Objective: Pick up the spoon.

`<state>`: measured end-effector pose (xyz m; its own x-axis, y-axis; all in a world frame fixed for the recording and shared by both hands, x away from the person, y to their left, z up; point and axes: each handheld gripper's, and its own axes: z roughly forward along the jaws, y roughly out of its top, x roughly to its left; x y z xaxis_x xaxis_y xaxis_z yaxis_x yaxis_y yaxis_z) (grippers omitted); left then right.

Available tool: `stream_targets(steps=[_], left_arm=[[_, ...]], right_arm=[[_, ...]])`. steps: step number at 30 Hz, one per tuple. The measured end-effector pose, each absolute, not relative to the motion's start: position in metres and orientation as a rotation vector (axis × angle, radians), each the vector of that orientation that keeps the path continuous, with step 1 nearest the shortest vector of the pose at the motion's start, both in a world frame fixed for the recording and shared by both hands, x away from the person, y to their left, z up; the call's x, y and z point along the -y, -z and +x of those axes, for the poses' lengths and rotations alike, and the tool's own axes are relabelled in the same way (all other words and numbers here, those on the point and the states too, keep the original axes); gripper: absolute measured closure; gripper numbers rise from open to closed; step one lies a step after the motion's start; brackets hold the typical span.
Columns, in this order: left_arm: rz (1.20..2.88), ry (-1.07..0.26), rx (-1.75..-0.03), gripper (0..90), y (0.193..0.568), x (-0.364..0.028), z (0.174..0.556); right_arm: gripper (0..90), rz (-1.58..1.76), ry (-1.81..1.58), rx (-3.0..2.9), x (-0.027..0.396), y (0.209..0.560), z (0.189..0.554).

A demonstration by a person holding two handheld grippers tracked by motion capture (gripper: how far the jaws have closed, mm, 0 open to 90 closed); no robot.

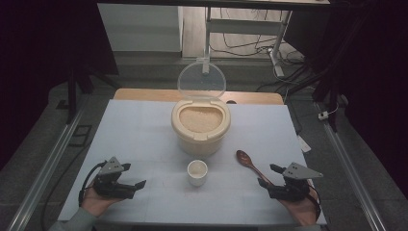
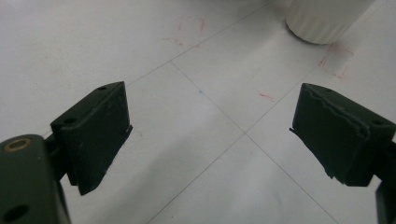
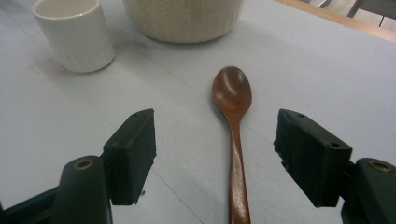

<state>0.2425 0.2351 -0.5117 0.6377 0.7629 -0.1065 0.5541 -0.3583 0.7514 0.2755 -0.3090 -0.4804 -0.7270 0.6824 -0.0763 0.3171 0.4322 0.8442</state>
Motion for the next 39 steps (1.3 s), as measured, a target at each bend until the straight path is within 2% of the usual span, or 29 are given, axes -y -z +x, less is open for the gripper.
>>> stream_targets(steps=[30,39], left_arm=[[2.058,-0.331,-1.009,11.2,0.509,-0.231,0.245],[2.067,-0.318,-1.010,11.2,0.511,-0.230,0.248]], right_arm=[[30.6,0.920,-1.138,-2.298,0.304,0.469,0.272],[31.3,1.001,-1.011,-2.393,0.292,0.444,0.285]])
